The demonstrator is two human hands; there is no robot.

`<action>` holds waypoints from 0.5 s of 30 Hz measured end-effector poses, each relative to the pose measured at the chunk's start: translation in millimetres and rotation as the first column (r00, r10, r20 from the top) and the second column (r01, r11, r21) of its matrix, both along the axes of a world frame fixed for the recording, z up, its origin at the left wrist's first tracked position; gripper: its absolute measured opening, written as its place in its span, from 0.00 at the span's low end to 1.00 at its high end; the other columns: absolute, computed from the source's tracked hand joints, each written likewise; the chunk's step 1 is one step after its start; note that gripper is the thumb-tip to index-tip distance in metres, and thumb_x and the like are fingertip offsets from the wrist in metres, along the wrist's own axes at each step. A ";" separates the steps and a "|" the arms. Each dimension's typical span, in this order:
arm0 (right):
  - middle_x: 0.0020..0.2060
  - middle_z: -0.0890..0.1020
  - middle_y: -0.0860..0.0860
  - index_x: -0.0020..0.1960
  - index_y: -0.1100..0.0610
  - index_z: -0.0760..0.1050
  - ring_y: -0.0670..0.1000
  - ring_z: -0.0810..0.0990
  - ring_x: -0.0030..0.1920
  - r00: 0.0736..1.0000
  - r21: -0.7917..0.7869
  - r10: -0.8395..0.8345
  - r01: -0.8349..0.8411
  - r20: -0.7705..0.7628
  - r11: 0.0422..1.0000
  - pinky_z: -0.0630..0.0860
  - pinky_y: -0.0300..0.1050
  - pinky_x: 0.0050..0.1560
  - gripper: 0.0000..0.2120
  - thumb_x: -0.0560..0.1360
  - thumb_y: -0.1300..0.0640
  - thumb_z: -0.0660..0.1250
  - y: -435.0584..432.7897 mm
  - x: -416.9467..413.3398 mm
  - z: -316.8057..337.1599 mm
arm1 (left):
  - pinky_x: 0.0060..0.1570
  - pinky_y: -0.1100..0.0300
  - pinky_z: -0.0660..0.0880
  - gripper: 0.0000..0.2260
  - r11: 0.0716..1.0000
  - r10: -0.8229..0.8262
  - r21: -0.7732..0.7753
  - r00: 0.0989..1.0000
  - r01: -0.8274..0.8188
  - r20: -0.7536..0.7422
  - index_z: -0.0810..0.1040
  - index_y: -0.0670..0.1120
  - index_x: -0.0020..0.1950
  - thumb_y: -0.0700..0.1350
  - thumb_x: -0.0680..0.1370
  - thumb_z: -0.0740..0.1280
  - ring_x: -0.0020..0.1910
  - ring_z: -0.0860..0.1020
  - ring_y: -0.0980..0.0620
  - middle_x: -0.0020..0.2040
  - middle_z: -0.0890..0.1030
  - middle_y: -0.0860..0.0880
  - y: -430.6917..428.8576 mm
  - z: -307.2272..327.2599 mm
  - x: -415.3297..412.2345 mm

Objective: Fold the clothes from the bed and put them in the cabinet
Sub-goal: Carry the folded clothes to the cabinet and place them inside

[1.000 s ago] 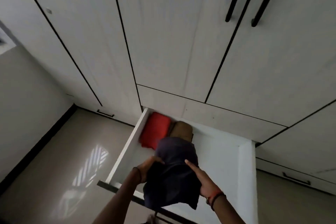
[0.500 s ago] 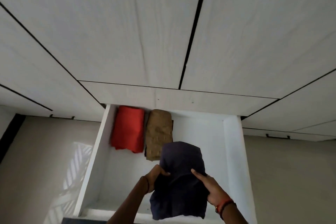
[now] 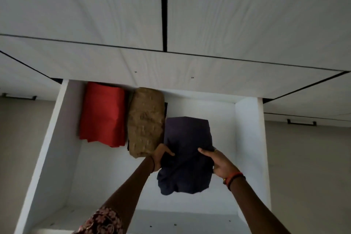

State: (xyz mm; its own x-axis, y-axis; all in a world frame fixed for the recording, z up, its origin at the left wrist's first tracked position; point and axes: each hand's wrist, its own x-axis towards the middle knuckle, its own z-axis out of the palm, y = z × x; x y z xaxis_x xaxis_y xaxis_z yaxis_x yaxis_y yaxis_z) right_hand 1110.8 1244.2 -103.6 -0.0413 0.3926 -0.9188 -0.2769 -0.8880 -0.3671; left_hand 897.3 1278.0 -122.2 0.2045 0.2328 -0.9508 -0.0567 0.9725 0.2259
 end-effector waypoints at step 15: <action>0.55 0.80 0.50 0.65 0.57 0.71 0.47 0.79 0.49 0.996 0.128 0.050 -0.059 0.068 0.990 0.76 0.45 0.45 0.21 0.74 0.61 0.70 94.4 32.0 -93.0 | 0.50 0.56 0.70 0.09 0.962 -0.075 0.239 0.968 0.134 -0.241 0.79 0.34 0.49 0.31 0.70 0.63 0.48 0.73 0.44 0.46 0.77 0.43 88.5 -93.4 52.1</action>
